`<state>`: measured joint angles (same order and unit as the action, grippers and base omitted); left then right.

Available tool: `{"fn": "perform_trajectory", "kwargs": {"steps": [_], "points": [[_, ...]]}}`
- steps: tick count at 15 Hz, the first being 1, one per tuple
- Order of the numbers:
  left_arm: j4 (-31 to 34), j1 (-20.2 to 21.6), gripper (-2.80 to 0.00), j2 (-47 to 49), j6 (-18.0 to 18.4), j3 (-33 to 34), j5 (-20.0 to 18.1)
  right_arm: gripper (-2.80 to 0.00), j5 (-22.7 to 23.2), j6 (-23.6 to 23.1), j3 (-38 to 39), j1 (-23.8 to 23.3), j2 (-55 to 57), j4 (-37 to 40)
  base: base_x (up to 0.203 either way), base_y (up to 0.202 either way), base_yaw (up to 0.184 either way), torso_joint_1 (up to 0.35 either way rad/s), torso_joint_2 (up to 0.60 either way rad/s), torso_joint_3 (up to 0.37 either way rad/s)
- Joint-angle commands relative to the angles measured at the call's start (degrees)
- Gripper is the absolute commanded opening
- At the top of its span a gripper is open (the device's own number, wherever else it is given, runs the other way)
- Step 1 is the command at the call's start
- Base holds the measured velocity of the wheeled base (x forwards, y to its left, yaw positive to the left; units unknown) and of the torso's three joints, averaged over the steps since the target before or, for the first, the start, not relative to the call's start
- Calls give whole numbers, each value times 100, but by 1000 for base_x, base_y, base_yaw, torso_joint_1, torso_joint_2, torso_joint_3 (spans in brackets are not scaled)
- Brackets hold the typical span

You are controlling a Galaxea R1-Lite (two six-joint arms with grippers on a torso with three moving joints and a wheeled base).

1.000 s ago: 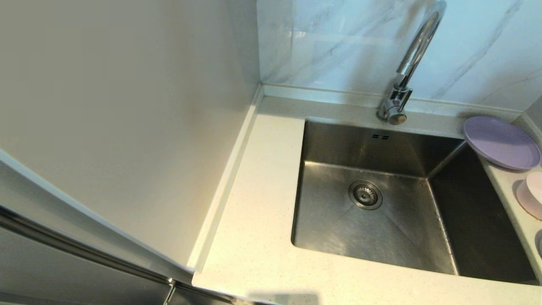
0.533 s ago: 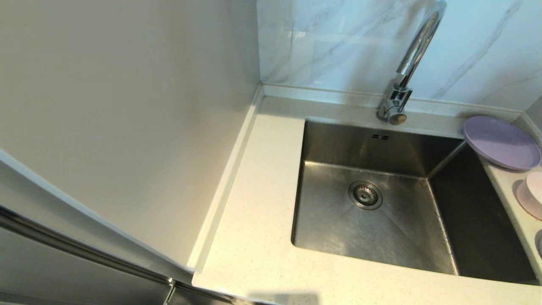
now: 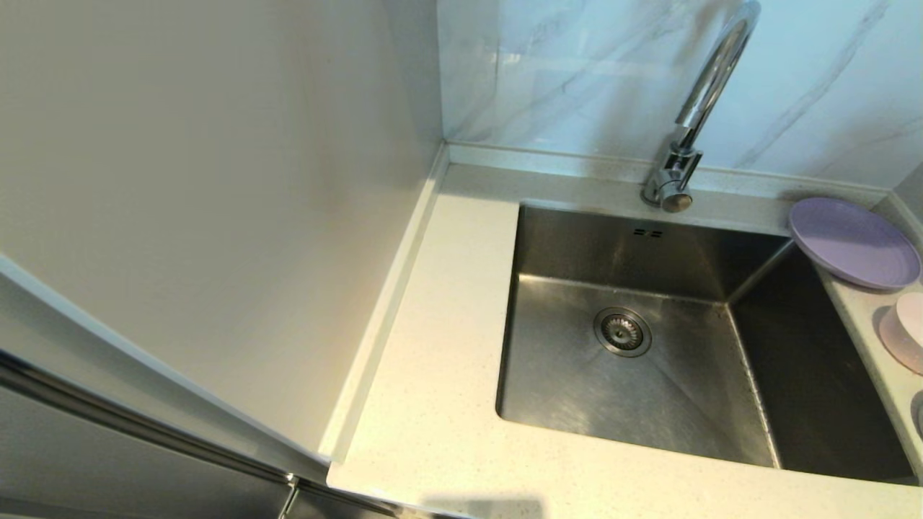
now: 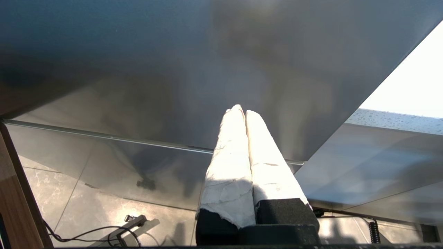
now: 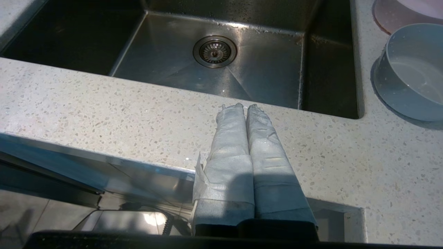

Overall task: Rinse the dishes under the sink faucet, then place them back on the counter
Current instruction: Turn on the faucet

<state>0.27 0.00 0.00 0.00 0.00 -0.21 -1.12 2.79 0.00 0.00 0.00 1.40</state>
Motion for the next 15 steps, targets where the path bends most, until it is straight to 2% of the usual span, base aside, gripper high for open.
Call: {"fn": "perform_trajectory", "kwargs": {"steps": [1, 11, 15], "points": [[0, 0, -280, 0, 0, 0, 3, -280, -11, 3, 44, 0, 9, 0, 0, 0, 0, 0, 0, 0], [0, 0, -280, 0, 0, 0, -2, -280, -94, 64, 20, -1, 9, -8, 0, 0, 0, 0, 0, 0], [0, 0, -280, 0, 0, 0, -6, -280, -68, 55, -495, -3, 14, 127, 0, 0, 0, 0, 0, 0]]}}
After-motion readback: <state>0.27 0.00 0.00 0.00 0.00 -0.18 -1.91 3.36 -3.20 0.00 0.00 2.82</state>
